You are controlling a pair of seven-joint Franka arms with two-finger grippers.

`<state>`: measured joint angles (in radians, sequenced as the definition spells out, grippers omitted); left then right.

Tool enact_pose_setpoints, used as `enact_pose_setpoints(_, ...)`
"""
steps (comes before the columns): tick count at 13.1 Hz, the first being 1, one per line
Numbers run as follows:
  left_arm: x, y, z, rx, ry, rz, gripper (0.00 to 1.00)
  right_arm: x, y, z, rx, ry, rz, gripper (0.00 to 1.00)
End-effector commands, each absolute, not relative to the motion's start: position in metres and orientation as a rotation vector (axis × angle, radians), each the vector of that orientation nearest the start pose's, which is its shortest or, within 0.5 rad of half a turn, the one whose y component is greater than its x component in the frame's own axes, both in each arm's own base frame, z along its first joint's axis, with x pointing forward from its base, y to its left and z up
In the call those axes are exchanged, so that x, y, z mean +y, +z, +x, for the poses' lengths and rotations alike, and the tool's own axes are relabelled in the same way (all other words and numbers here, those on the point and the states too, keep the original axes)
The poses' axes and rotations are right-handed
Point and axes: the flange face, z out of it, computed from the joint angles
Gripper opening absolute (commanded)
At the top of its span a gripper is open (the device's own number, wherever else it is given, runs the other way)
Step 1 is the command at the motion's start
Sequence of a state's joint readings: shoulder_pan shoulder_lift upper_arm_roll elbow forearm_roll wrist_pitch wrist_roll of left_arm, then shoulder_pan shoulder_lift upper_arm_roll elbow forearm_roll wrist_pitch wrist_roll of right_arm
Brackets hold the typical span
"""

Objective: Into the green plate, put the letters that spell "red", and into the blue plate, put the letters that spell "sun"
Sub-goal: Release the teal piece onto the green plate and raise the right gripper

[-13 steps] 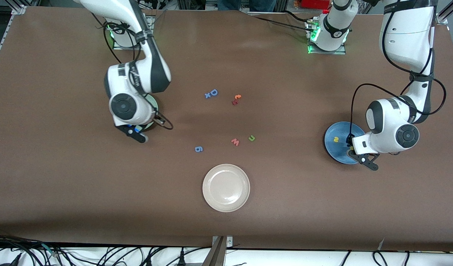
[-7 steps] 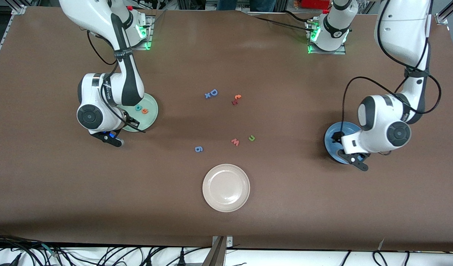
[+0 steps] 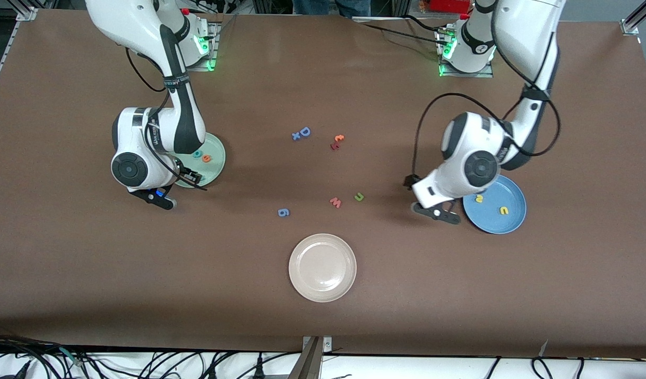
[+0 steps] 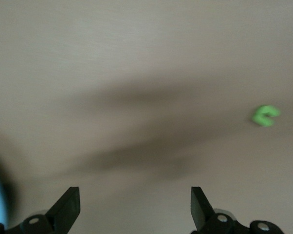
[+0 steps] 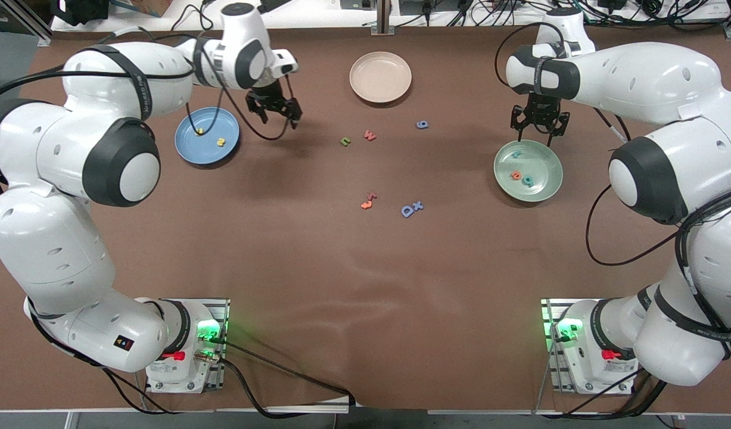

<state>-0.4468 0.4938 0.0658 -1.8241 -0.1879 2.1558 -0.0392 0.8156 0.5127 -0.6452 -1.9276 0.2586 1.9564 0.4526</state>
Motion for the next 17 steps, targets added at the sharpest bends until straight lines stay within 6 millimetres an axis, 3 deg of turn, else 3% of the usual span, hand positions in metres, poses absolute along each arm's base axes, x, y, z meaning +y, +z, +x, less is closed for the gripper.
enact_pose_setpoints(1,-0.291,0.265,0.573,0.314,0.232,-3.145,1.0,0.131,0.278,0.567,0.607,0.487,-3.169,1.0)
enact_pose_setpoints(3,-0.316,0.267,0.574,0.469,0.155,-3.066,1.0,0.128,0.319,0.576,0.53,0.428,-3.141,1.0)
enact_pose_setpoints(6,-0.37,0.255,0.564,0.741,0.06,-2.964,1.0,0.106,0.397,0.598,0.399,0.455,-3.128,1.0)
enact_pose_setpoints(8,-0.388,0.24,0.562,0.827,-0.045,-2.973,1.0,0.099,0.446,0.604,0.324,0.478,-3.136,1.0)
enact_pose_setpoints(10,-0.395,0.224,0.56,0.849,-0.08,-2.983,1.0,0.082,0.491,0.605,0.244,0.481,-3.136,1.0)
enact_pose_setpoints(12,-0.397,0.215,0.561,0.851,-0.107,-2.993,1.0,0.076,0.513,0.603,0.238,0.442,-3.129,1.0)
enact_pose_setpoints(14,-0.396,0.21,0.563,0.855,-0.126,-2.994,0.99,0.057,0.551,0.6,0.234,0.347,-3.174,1.0)
enact_pose_setpoints(15,-0.396,0.206,0.563,0.862,-0.157,-2.999,0.99,0.058,0.565,0.596,0.195,0.31,-3.186,1.0)
enact_pose_setpoints(17,-0.398,0.19,0.56,0.872,-0.152,-2.998,0.98,0.046,0.581,0.595,0.16,0.229,-3.188,1.0)
